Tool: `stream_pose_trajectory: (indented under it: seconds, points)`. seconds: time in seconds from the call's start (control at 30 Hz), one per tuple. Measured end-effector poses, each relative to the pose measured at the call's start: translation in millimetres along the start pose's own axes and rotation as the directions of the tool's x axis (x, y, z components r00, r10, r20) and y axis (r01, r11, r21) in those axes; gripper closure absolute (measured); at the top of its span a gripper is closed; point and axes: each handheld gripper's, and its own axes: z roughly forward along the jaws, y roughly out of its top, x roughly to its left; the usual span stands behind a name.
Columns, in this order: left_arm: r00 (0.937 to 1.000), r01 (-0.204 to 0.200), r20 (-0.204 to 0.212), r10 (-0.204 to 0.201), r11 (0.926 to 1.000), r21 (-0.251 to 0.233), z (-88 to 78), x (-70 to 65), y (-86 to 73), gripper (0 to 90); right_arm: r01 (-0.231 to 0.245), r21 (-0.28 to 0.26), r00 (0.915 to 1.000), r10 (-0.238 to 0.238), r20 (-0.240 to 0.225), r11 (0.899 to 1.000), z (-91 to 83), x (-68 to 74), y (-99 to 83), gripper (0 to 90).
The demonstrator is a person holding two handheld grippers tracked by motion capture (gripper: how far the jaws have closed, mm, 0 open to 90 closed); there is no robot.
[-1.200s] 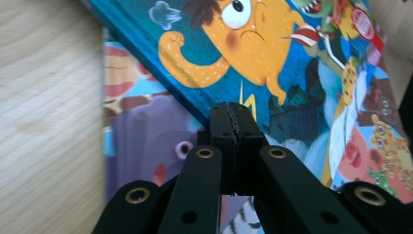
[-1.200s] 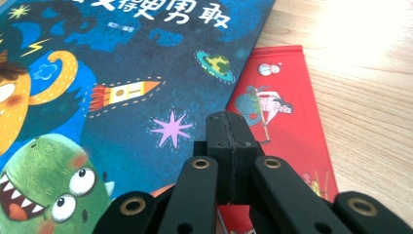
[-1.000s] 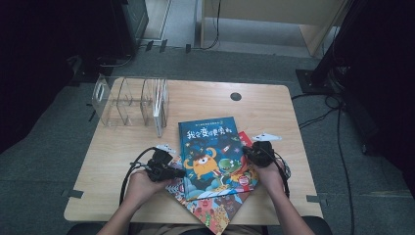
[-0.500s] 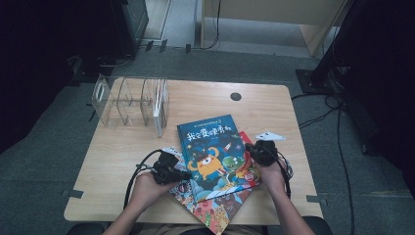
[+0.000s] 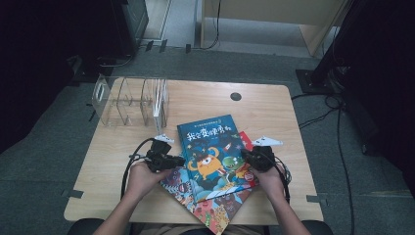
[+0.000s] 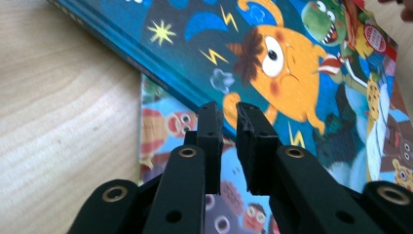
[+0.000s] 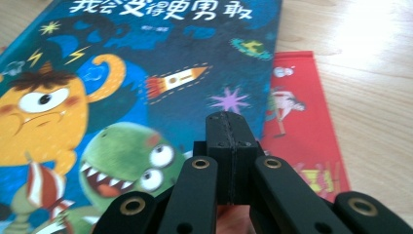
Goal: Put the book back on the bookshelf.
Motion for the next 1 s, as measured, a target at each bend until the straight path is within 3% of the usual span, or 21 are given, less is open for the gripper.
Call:
stream_pose_trajectory:
  seconds: [0.2, 0.37, 0.43, 0.63, 1.0]
  points:
    - [1.0000, -0.001, 0.002, 0.001, 1.0000, 0.003, 3.9, 5.8, 10.8, 73.1, -0.003, 0.000, 1.0000, 0.003, -0.009, 1.000, -5.2, 5.2, -6.2, 90.0]
    - [0.9995, 0.006, 0.032, -0.006, 1.0000, -0.001, 6.8, 9.0, 19.6, 81.8, -0.011, -0.004, 0.9999, 0.011, -0.005, 1.000, -10.3, 4.6, -11.2, 90.0]
    - [0.9996, -0.013, 0.027, 0.013, 0.9999, 0.004, 7.8, 8.4, 20.6, 84.5, -0.010, -0.005, 1.0000, 0.010, 0.002, 1.000, -12.4, 4.2, -13.2, 90.0]
    - [0.9992, -0.032, 0.026, 0.031, 0.9986, 0.043, 13.1, 11.6, 19.1, 89.4, -0.017, -0.010, 0.9998, 0.017, 0.007, 1.000, -17.3, 1.6, -18.0, 90.0]
    - [0.9980, -0.042, 0.050, 0.039, 0.9964, 0.073, 14.7, 5.6, 2.4, 90.0, -0.022, -0.010, 0.9996, 0.022, 0.019, 1.000, -18.9, -0.9, -19.0, 90.0]
